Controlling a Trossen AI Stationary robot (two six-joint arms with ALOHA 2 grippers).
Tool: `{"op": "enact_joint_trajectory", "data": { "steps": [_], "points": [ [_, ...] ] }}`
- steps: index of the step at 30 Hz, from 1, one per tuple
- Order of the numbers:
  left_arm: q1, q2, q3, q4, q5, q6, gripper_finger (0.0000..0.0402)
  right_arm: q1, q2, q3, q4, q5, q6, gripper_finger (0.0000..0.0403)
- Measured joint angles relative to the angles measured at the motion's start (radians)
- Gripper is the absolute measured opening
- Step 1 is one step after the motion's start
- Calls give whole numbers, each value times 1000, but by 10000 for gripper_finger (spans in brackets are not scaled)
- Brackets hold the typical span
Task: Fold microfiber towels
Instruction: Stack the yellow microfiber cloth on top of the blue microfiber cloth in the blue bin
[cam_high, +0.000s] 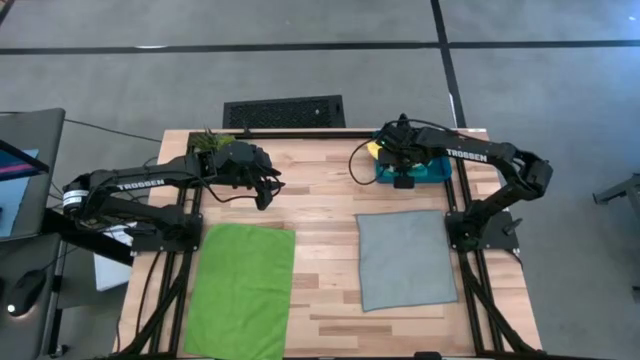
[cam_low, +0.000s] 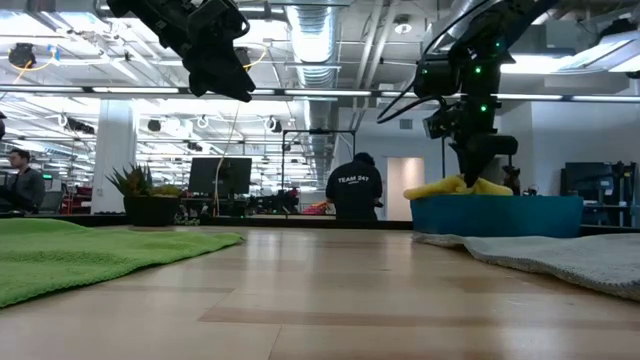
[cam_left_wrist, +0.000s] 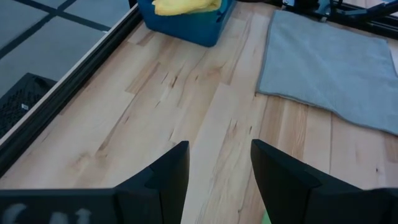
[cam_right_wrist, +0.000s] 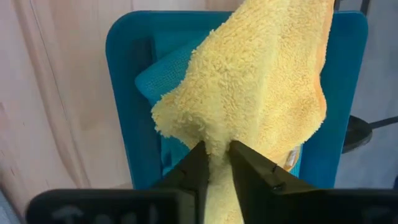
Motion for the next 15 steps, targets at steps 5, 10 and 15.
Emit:
{"op": "enact_joint_trajectory", "data": {
  "steps": [5,10,15],
  "points": [
    [0,0,0,0,0,0,164,0,0,0,2,1,0,157],
    [0,0,0,0,0,0,164,0,0,0,1,7,-4,224],
    [0,0,0,-8,0,0,164,0,-36,3,-9,13,12,253]
  ]
}}
